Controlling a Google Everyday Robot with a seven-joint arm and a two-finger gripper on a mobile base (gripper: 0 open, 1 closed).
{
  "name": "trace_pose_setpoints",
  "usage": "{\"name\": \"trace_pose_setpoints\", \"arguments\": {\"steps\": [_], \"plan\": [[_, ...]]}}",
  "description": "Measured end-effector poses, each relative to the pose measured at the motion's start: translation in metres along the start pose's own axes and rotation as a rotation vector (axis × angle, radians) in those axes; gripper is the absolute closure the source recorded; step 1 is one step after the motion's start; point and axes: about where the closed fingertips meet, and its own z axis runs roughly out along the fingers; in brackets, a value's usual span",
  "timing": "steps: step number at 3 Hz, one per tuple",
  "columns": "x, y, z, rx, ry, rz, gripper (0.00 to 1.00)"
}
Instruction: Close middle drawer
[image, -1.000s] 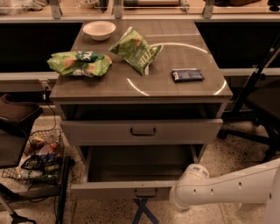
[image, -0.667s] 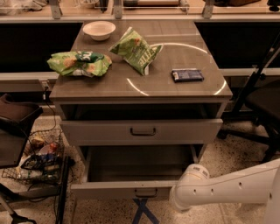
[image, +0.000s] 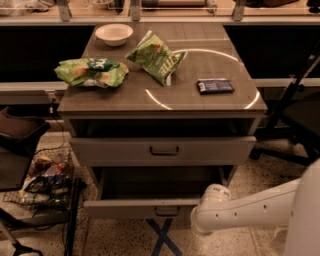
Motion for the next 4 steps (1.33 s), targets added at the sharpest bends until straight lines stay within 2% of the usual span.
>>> {"name": "trace_pose_setpoints", "arguments": {"steps": [1,2,3,4], "plan": [[0.0,0.0,-0.001,0.0,0.0,0.0,1.0],[0.003,-0.058,0.007,0.065,0.057,-0.094,1.0],[0.002,-0.056,0.005,0.066,0.057,-0.095,1.0],[0.0,-0.124,0.009,0.131,0.113,-0.201,1.0]]}}
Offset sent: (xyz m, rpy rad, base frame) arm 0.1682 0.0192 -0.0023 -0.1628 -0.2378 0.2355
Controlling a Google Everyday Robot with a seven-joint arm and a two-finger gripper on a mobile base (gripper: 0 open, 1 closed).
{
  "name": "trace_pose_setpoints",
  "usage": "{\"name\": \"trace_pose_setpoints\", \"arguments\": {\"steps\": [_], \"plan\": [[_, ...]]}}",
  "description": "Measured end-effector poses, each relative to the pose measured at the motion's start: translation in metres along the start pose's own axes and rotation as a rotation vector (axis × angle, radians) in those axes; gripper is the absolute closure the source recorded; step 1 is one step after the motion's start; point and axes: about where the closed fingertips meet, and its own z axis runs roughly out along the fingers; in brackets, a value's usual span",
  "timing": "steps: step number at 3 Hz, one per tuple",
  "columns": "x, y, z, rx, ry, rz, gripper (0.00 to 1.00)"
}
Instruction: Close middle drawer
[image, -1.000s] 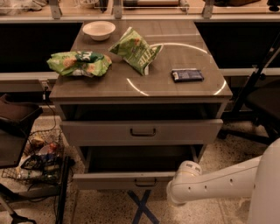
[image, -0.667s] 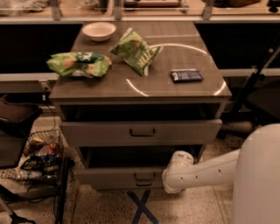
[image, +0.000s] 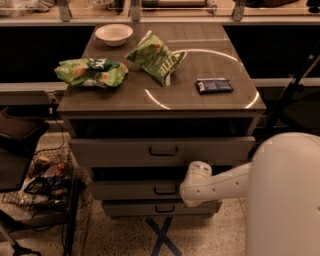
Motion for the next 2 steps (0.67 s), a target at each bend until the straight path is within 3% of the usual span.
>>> {"name": "trace_pose_setpoints", "arguments": {"steps": [1,2], "plan": [[-0.001,0.001,0.0,0.001,0.001,-0.002,1.0],[0.004,-0.032,0.008,0.033,0.023,-0.056,1.0]]}}
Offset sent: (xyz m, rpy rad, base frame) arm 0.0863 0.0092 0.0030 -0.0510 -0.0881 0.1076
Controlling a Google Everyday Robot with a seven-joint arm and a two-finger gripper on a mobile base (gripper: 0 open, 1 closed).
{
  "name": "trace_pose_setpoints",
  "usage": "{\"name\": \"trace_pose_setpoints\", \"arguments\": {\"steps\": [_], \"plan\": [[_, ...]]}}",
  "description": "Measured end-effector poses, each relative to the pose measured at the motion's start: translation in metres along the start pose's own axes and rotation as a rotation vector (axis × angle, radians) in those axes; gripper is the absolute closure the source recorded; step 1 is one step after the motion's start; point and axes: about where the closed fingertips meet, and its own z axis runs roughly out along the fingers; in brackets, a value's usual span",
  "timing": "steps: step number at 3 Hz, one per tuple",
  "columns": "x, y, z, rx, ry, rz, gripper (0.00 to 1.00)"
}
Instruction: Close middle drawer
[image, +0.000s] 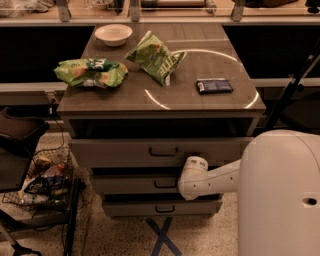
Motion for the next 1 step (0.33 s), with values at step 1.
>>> {"name": "trace_pose_setpoints", "arguments": {"steps": [1], "plan": [[-0.0032,0.0039,-0.0014,0.0,0.0,0.0,1.0]]}}
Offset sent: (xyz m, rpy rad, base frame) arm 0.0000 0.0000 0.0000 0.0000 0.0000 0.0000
